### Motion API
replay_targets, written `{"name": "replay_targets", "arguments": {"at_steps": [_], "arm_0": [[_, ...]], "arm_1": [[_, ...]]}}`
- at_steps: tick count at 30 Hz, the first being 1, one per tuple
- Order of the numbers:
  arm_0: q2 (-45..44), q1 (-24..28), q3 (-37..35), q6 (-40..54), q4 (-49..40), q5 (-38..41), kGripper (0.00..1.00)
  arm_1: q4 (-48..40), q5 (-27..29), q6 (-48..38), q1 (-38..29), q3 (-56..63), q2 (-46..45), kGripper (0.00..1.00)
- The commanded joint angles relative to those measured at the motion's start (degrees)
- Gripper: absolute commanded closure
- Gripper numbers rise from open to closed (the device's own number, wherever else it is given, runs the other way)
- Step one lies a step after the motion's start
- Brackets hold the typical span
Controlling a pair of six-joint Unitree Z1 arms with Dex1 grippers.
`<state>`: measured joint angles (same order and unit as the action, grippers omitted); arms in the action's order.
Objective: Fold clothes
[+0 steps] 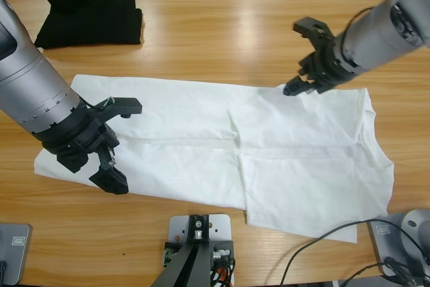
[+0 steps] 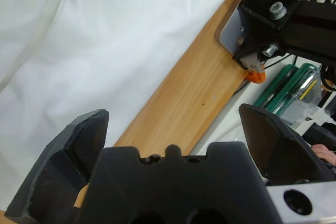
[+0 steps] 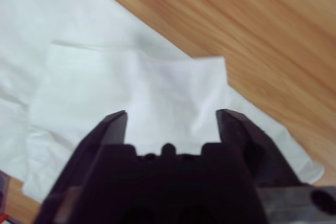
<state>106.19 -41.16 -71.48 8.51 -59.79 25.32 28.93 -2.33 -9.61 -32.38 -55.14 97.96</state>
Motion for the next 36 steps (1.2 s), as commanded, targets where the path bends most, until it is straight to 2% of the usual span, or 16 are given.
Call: {"name": "replay_targets", "arguments": {"at_steps": [1, 13, 21, 24, 31, 36], "arm_0": [[-2.01, -0.41, 1.43, -1.83, 0.47, -0.64, 0.027], [-1.74, -0.41, 1.61, -1.91, 0.38, -0.71, 0.027], [-1.44, -0.41, 1.20, -2.12, 0.38, -0.73, 0.027], [-1.43, -0.41, 1.18, -2.18, 0.38, -0.78, 0.027], [-1.51, -0.41, 1.36, -2.18, 0.38, -0.78, 0.027], [-1.44, -0.41, 1.32, -2.18, 0.40, -0.77, 0.027]], "arm_1": [[-6.50, -1.77, 0.56, 4.36, 4.65, 4.13, 1.000], [-13.76, -13.47, 1.35, 7.14, 6.83, 8.88, 1.000], [-17.80, -15.51, 2.95, 12.31, 9.33, 12.43, 1.000], [-18.89, -15.11, 3.34, 13.54, 9.61, 12.16, 1.000], [-19.79, -9.34, 7.15, 17.23, 9.66, 11.18, 1.000], [-20.11, -2.33, 10.81, 18.29, 9.56, 5.82, 1.000]]}}
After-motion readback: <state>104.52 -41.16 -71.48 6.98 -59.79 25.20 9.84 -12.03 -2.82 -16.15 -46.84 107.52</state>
